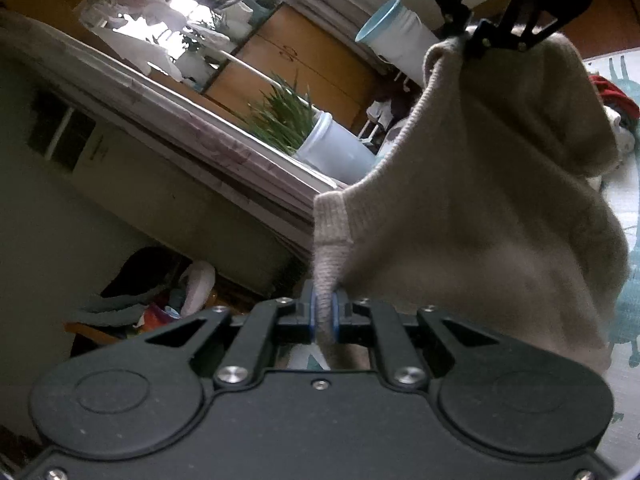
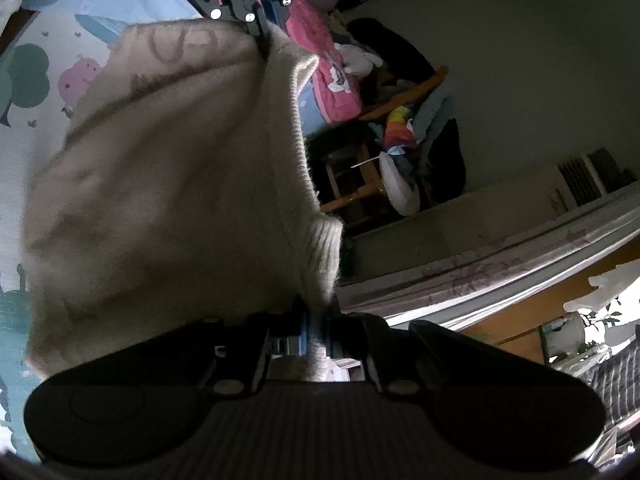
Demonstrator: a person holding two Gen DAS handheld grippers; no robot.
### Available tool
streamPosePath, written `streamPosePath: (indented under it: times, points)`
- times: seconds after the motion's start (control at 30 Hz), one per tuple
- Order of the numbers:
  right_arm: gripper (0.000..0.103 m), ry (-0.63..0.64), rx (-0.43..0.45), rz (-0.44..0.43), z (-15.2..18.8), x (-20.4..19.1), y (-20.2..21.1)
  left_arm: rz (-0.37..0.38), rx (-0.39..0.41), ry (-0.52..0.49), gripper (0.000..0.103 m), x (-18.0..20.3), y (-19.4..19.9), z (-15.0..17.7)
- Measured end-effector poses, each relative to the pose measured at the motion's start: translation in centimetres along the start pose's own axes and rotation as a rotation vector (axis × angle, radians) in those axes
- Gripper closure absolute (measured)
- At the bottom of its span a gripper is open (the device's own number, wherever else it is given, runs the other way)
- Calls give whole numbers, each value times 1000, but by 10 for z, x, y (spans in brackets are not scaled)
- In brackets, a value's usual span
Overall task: Fold clothes
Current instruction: 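Lift the sweater up with both tools, holding it hanging between them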
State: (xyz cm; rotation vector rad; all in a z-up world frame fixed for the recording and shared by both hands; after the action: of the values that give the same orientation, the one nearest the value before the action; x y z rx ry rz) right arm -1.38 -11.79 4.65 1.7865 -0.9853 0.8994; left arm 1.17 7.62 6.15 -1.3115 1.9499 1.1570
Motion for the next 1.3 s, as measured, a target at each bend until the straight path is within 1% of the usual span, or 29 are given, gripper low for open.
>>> streamPosePath:
  times: [0.2, 0.27, 0.33, 0.57, 0.73, 0.83, 0.93, 1.03, 1.17, 1.3]
  points:
    - [94, -7, -4, -5, -2, -2, 9, 29, -4, -16, 96, 6, 7, 2]
    - [94, -9, -1, -6, -2, -2, 15, 29, -1, -15, 96, 5, 11, 1]
    - [94, -19, 0, -6, -3, 2, 11, 26, 0, -11, 96, 3, 13, 0]
    - [94, -22, -2, -32, -5, 3, -1, 29, -19, -5, 96, -1, 2, 2]
    - [94, -35, -24, -87, -1, 2, -29, 47, -58, -10, 96, 3, -21, 12]
    - [94, -30, -19, -89, 0, 0, -35, 43, -67, -26, 96, 5, -32, 17]
    - [94, -41, -10, -58, 0, 2, -31, 30, -55, -17, 96, 2, -31, 16]
    - [94, -32, -11, -38, 0, 2, -23, 24, -46, -32, 96, 3, -26, 12]
    - [94, -18, -11, -30, 0, -2, -5, 34, -32, -51, 96, 8, -10, 8]
    - [94, -2, -11, -40, 1, -5, 12, 47, -21, -65, 96, 13, 5, 5]
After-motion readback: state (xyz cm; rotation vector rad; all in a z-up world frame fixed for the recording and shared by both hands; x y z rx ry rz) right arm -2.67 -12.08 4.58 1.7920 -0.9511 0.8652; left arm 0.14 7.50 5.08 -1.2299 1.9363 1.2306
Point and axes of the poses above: each gripper's, at about its wrist camera, not at the fingertips, and y roughly against the way its jaws point, x to its right, z to its underside, the point moved 7 cm from there along -y, roughly the way its jaws point, and after that the axes turned 3 degrees about z, right-handed, at the moved point
